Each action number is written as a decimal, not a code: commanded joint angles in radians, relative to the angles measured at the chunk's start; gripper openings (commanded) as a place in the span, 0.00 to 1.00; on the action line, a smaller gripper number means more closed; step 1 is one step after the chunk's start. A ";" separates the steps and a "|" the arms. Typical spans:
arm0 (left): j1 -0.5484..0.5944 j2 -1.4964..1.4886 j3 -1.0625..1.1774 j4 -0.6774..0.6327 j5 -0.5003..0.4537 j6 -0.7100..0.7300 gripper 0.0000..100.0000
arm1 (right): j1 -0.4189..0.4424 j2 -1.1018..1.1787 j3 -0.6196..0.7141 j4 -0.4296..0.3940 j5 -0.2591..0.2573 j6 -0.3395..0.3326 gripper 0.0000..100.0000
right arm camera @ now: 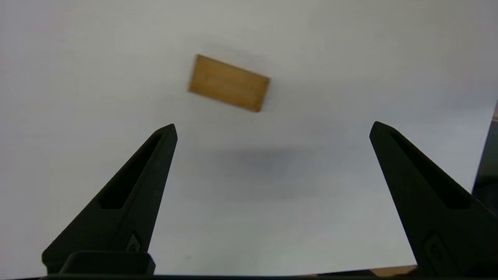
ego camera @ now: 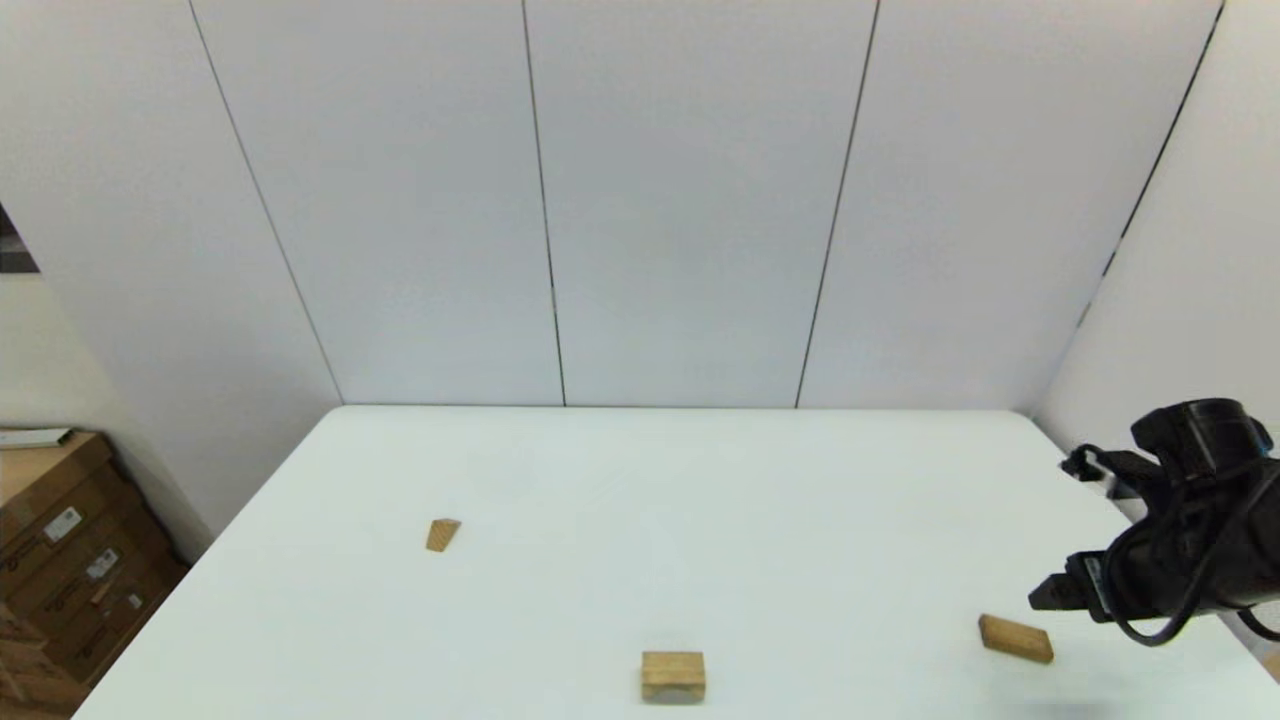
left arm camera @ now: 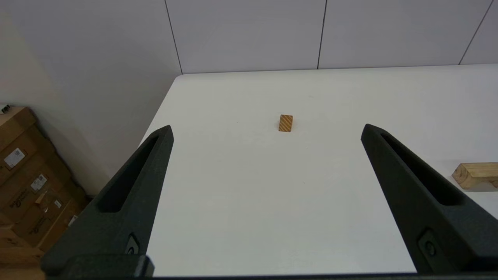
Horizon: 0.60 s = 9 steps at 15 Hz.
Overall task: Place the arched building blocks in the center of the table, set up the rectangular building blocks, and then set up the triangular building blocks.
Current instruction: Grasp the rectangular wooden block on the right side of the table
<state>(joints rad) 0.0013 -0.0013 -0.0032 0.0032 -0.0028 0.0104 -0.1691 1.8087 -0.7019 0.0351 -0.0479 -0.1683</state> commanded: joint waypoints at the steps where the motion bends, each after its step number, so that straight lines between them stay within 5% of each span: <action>1: 0.000 0.001 0.000 0.000 0.000 0.000 1.00 | -0.032 0.144 -0.027 0.002 0.010 -0.019 1.00; 5: 0.000 0.001 0.000 0.000 0.000 0.002 1.00 | -0.010 0.164 -0.011 0.011 0.016 0.021 1.00; 9: 0.000 0.001 0.000 0.000 0.000 0.003 1.00 | 0.074 0.167 -0.008 0.012 0.036 0.136 1.00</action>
<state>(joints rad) 0.0013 -0.0013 -0.0032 0.0028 -0.0032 0.0138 -0.1283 1.9743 -0.7109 0.0466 -0.0187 -0.0534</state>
